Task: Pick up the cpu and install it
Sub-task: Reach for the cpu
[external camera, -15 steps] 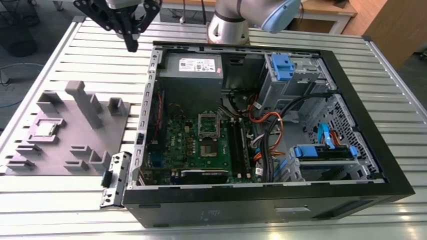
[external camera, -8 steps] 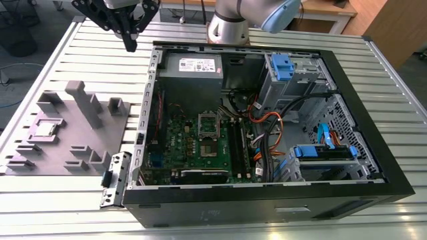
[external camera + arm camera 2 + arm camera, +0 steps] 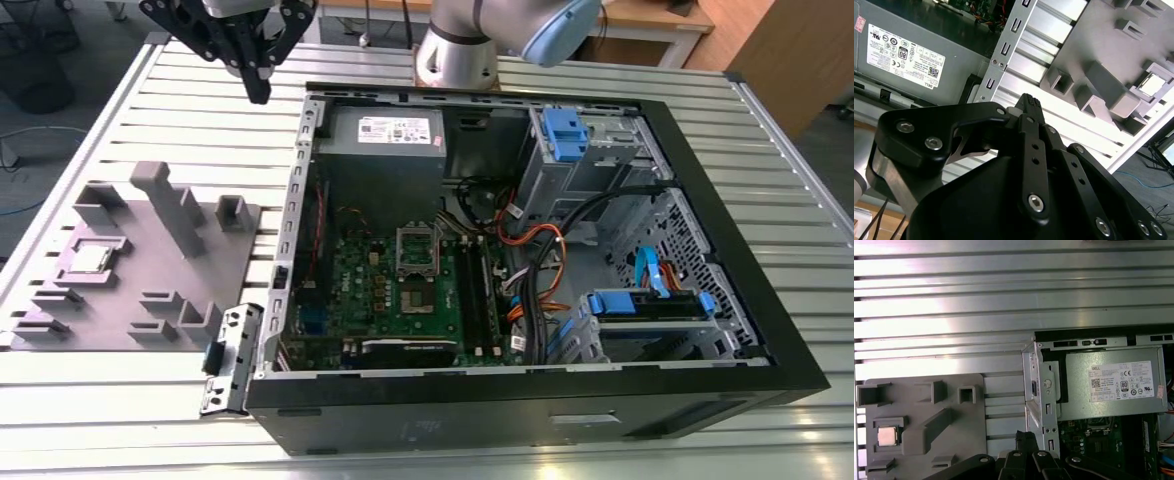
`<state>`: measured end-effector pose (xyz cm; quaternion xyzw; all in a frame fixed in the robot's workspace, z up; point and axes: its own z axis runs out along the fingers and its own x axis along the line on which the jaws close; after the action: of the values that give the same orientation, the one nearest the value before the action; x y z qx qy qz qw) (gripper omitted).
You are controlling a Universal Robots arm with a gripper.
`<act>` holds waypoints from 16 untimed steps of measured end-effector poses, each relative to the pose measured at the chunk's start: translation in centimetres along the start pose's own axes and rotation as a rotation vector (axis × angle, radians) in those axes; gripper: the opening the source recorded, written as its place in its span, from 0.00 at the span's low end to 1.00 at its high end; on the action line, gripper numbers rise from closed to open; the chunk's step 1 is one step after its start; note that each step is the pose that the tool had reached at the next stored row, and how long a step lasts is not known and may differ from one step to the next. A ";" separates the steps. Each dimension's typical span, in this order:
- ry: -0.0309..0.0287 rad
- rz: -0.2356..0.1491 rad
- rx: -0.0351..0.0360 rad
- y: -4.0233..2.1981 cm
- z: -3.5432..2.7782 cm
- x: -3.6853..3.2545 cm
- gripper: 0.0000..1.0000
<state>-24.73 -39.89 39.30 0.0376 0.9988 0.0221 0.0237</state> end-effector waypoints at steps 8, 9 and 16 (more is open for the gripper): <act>0.0001 0.000 0.0000 -0.01 0.00 0.09 0.11; 0.0000 0.000 -0.0001 -0.01 0.00 0.14 0.11; 0.0001 0.000 0.0000 -0.08 0.10 1.03 0.11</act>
<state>-25.76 -39.89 39.15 0.0376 0.9988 0.0221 0.0237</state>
